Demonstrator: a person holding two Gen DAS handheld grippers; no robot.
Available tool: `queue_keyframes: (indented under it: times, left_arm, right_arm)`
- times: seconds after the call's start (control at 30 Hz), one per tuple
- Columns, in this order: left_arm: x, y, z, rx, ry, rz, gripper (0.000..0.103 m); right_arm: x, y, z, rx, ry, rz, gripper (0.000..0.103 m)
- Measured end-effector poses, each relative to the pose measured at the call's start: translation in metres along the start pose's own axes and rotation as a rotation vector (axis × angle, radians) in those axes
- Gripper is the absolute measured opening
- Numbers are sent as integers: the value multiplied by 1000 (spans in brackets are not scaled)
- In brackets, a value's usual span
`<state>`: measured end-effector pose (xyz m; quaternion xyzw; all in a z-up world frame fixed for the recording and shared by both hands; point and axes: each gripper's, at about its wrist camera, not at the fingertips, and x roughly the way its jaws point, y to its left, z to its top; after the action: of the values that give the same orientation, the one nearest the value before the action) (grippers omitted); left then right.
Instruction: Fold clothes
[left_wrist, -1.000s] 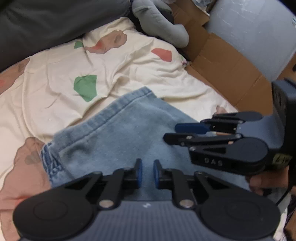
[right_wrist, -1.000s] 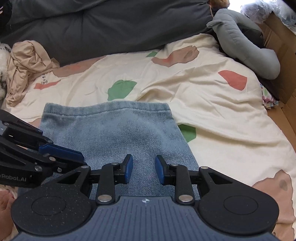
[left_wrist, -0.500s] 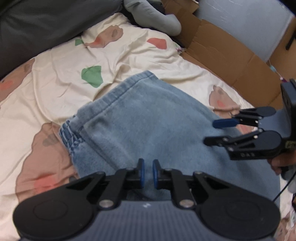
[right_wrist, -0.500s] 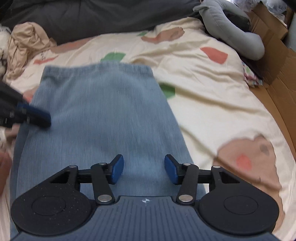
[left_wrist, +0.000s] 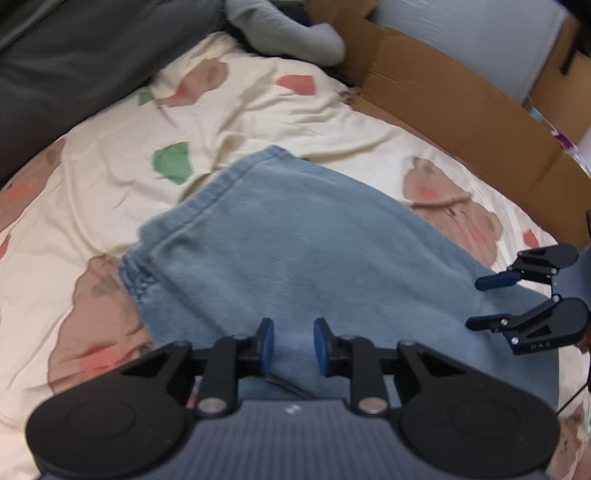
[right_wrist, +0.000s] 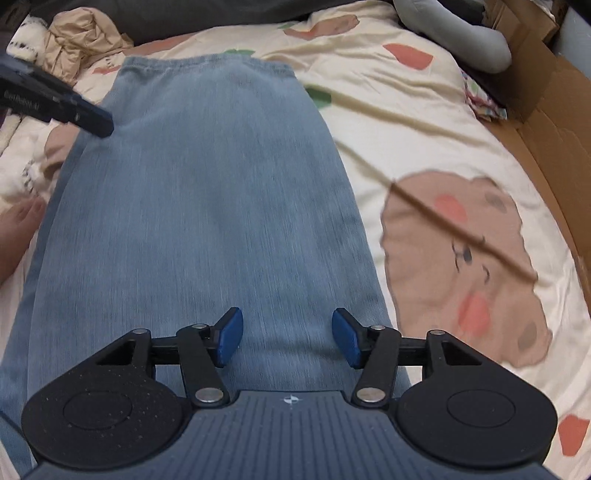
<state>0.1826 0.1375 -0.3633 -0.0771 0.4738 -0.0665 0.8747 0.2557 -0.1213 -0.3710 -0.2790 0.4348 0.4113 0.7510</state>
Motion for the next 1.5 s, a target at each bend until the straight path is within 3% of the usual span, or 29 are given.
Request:
queue_keyframes:
  times: [0.3, 0.57, 0.93, 1.07, 1.13, 1.2, 1.27, 1.5]
  left_arm:
    - [12, -40, 2, 67, 32, -63, 25]
    - [30, -72, -16, 205, 139, -103, 26]
    - [29, -106, -12, 329, 222, -151, 26]
    - [26, -123, -5, 399, 242, -158, 26]
    - [28, -129, -2, 401, 268, -169, 26]
    - [32, -138, -2, 430, 283, -175, 26]
    - [35, -147, -6, 473, 279, -175, 26]
    - [47, -163, -19, 476, 344, -168, 26]
  right_arm:
    - [-25, -12, -43, 54, 6, -25, 60]
    - [-56, -16, -99, 22, 2, -64, 60]
    - [-77, -18, -150, 195, -56, -91, 60]
    - [-88, -18, -159, 264, -115, -105, 59]
    - [-93, -19, -161, 290, -147, -107, 57]
    - [-94, -21, -162, 305, -166, -109, 37]
    - [-94, -24, -160, 293, -170, -107, 30]
    - [-90, -38, -159, 315, -233, -119, 28]
